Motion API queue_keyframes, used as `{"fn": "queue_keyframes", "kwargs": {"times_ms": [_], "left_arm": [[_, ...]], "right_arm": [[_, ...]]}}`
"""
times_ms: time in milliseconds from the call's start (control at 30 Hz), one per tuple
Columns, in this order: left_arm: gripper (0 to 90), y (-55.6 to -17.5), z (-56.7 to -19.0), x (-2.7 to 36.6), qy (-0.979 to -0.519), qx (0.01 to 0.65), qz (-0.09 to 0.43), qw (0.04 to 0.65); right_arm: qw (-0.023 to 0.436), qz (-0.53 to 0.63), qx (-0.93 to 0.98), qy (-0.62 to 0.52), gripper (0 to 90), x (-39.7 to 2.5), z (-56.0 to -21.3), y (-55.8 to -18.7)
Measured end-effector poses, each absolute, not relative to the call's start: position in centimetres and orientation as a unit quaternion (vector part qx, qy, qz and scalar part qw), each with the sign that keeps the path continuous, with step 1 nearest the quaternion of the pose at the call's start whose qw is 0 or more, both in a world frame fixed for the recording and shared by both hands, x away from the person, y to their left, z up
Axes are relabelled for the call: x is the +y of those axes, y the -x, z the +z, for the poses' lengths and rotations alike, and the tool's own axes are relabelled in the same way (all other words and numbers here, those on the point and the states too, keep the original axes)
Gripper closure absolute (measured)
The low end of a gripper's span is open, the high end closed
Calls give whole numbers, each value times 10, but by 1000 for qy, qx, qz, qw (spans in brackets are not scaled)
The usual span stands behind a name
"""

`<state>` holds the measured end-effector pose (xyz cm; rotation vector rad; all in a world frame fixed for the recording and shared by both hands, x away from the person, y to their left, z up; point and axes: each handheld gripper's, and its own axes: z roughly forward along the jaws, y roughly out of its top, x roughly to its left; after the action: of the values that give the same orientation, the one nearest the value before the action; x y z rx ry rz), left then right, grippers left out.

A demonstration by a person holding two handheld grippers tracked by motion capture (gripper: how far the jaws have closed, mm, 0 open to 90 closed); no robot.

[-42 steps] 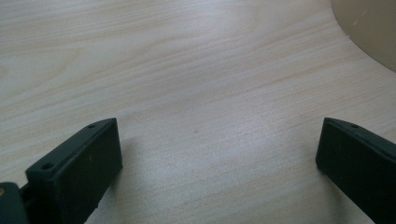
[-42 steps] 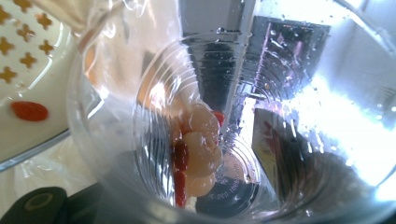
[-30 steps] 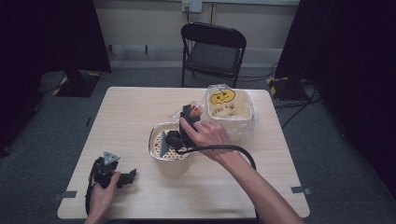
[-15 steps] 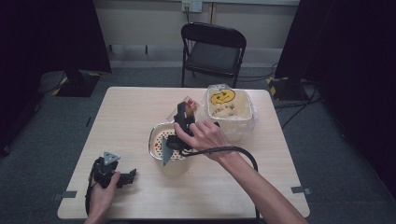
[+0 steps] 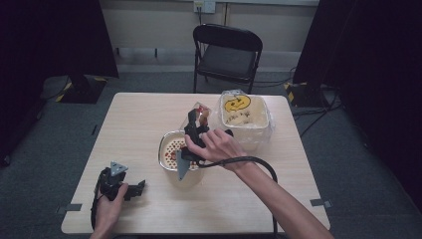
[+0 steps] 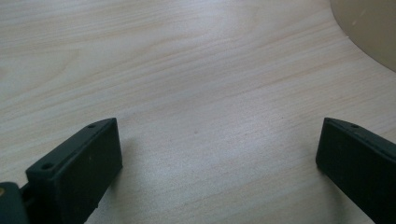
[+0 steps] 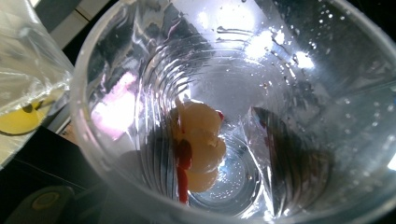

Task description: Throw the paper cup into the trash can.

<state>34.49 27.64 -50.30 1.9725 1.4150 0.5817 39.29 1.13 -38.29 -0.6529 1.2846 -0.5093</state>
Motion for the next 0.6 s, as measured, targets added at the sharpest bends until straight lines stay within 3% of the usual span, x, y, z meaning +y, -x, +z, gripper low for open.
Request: {"fn": "queue_keyframes", "kwargs": {"times_ms": [600], "left_arm": [[0, -345, -503, 276, -749, 538, 221, 317]], "right_arm": [[722, -251, 563, 314, 574, 11, -382, -389]]}}
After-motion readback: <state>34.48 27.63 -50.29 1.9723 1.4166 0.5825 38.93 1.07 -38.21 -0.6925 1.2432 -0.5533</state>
